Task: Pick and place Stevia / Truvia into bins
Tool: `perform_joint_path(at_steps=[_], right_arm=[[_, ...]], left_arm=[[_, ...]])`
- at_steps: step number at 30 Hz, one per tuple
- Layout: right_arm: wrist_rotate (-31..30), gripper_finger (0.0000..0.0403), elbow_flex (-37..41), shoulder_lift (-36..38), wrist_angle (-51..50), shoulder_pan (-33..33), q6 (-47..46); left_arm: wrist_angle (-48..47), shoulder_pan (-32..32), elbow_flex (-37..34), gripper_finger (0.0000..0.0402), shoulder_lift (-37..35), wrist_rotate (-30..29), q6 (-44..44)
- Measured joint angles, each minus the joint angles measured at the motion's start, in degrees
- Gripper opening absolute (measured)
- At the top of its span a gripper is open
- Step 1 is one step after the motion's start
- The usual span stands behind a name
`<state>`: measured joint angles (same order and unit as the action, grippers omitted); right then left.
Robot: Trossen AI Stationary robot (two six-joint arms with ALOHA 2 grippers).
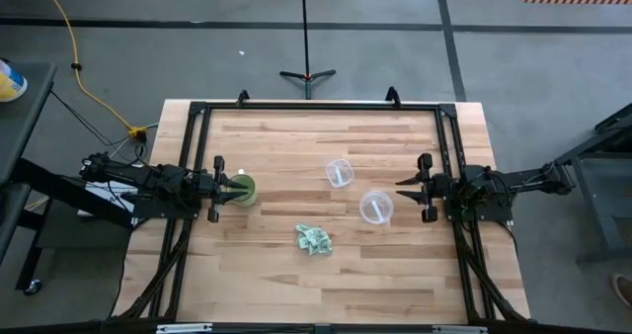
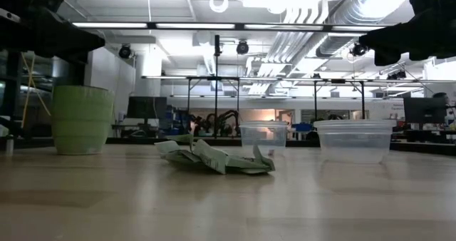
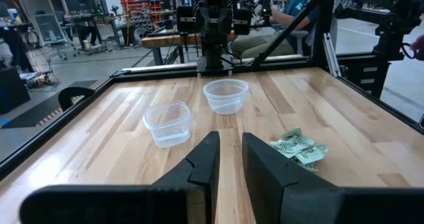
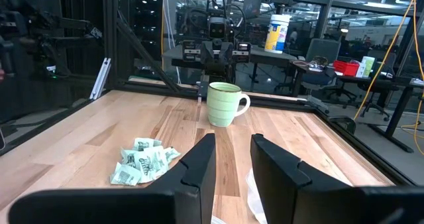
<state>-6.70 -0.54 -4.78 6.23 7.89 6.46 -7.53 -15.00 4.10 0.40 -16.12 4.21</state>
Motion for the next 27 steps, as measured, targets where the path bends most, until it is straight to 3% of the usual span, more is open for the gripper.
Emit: perform_joint_path(at_steps=[17,27], right_arm=[[0.02,0.0087,0.00,-0.02,3.49,-0.01,3.87],[1.11,0.0087,0.02,-0.02,6.73,-0.01,-7.37]], left_arm=[[0.02,0.00,-0.01,0.0099,-0.01,0.00,0.01],[0.07,0.00,0.00,0.0099,0.00,0.00,0.00]])
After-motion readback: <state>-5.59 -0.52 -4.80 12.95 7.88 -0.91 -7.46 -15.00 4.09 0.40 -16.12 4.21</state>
